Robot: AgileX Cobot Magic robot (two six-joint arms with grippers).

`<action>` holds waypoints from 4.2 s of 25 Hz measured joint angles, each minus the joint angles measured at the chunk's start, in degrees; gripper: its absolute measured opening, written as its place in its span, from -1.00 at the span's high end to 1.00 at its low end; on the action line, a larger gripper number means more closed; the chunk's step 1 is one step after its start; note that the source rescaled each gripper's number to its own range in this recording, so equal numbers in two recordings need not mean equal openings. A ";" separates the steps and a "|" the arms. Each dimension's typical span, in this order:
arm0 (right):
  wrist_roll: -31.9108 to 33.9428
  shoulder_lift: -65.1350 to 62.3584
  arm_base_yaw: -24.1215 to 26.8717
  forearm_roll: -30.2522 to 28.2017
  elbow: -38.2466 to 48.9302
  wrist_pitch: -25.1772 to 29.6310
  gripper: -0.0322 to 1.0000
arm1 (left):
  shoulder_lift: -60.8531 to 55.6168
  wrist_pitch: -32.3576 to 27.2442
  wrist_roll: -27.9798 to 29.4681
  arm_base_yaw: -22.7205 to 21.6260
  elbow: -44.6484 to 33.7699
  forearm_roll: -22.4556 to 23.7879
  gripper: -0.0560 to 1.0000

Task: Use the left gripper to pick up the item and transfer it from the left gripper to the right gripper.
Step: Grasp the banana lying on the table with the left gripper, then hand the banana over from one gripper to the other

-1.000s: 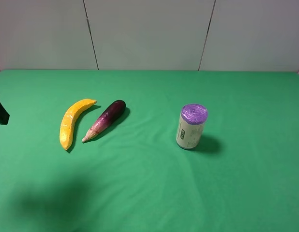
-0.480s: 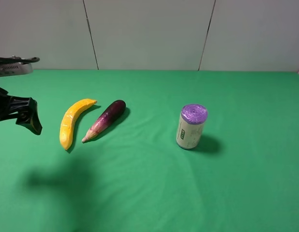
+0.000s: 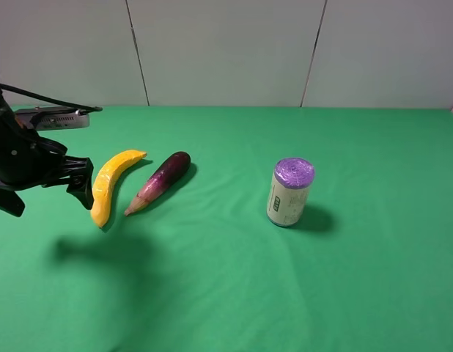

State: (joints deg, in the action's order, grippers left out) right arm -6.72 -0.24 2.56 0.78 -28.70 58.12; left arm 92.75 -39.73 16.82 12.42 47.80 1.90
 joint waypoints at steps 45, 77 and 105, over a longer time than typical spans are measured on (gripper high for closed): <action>0.00 0.00 0.00 0.00 0.00 -0.01 -1.00 | 17.34 3.84 4.44 4.82 8.60 5.40 -0.69; 0.00 0.00 0.00 0.00 0.00 -0.01 -1.00 | 17.34 6.34 4.44 4.82 8.58 5.40 0.89; 0.00 0.00 0.00 0.00 0.00 -0.01 -1.00 | -3.16 -4.63 4.27 4.82 8.54 8.39 0.89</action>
State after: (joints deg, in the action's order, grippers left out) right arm -6.72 -0.24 2.56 0.78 -28.70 58.10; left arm 89.59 -44.35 21.09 17.24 56.34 10.29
